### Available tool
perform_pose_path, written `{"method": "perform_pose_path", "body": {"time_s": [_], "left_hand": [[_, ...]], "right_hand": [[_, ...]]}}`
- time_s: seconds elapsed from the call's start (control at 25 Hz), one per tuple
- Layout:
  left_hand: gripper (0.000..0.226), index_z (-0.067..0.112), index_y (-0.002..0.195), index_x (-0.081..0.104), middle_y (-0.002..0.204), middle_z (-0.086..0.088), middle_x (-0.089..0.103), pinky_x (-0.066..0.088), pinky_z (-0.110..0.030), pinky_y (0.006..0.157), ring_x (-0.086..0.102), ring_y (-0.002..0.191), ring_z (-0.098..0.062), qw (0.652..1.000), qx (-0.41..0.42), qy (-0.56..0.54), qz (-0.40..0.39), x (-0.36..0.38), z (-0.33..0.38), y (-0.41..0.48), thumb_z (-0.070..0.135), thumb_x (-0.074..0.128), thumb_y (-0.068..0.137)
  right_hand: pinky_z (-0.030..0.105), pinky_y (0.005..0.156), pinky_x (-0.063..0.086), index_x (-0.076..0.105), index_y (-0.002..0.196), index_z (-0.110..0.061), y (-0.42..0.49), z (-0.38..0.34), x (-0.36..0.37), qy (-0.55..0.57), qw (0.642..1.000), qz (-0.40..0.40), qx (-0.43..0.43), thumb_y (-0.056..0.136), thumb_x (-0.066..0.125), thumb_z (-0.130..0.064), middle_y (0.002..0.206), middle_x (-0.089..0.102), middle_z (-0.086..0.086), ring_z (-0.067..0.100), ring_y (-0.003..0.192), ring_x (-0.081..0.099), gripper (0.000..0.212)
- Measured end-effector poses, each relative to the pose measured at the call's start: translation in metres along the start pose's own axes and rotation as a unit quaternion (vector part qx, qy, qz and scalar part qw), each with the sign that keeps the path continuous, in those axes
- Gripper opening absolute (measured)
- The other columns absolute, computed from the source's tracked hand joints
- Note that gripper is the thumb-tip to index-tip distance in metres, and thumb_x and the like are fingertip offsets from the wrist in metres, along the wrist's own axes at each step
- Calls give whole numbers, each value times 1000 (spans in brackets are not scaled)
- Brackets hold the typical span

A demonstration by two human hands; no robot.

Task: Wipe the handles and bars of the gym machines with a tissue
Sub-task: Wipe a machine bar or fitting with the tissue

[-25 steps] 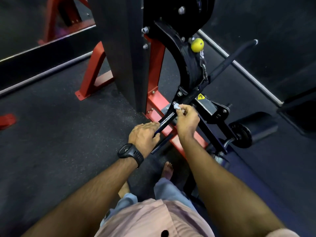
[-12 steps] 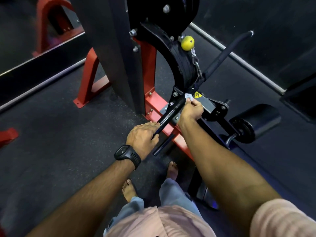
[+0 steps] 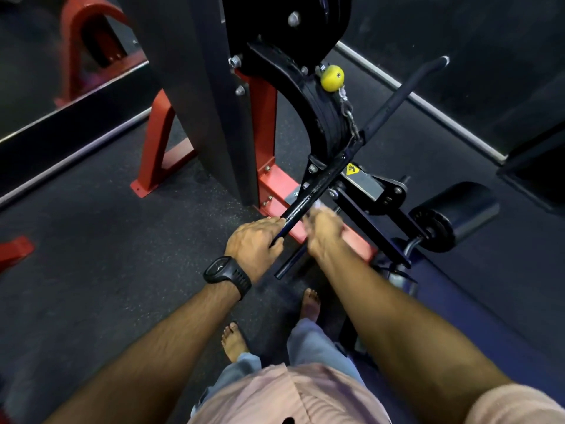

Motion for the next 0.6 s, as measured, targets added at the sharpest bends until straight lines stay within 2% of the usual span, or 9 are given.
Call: {"method": "perform_pose_path", "body": {"time_s": [0.08,0.2,0.24,0.36,0.44,0.52,0.6], "left_hand": [[41,10,124,66,126,-7,67,51,-36,97,65,114,-23,1000,14,-3,21,-2,0,-4,14,70,84],[39,7,116,70,115,-10,72,57,-38,84,70,100,-26,998,27,5,54,-4,-1,-12,11,77,78],[39,6,116,70,115,-10,72,57,-38,84,70,99,-25,998,30,5,54,-5,-2,-15,11,77,78],[40,8,120,69,120,-9,70,54,-37,91,68,107,-24,998,24,-5,51,-7,-5,-22,13,75,81],[41,9,123,67,123,-8,68,52,-36,95,66,112,-23,999,21,-11,45,-9,-6,-27,13,73,83],[42,11,126,66,126,-7,67,49,-34,97,64,115,-22,999,19,-13,41,-14,-7,-31,14,72,84],[43,11,127,65,128,-7,66,48,-33,98,64,116,-22,999,8,-16,42,-14,-8,-33,13,71,85]], "right_hand": [[17,51,54,59,84,-8,-14,17,-3,0,999,-19,33,96,41,11,73,63,3,12,66,59,28],[18,61,57,60,79,-10,-23,24,-1,-4,1000,3,10,96,47,9,69,63,-1,8,63,61,29],[19,64,56,60,78,-10,-26,21,0,-4,1000,11,-1,97,50,7,67,63,-2,6,61,61,27],[20,55,50,57,69,-11,-30,28,1,-47,997,25,-50,96,53,4,52,55,-6,6,48,54,31],[23,56,48,55,65,-13,-32,36,-4,-94,993,28,-64,96,52,2,57,53,-3,10,54,51,36],[20,57,51,56,65,-13,-44,37,-3,-101,993,26,-61,97,52,3,59,54,-2,7,52,52,35],[27,66,56,58,66,-13,-43,39,-2,-109,989,36,-89,96,55,1,60,58,-1,8,53,56,33]]}}
Point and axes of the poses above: each hand's wrist, its own y-axis towards the middle knuckle, its own x-axis out of the palm, z = x × y, the point moved 1 cm from there along y, towards the middle knuckle
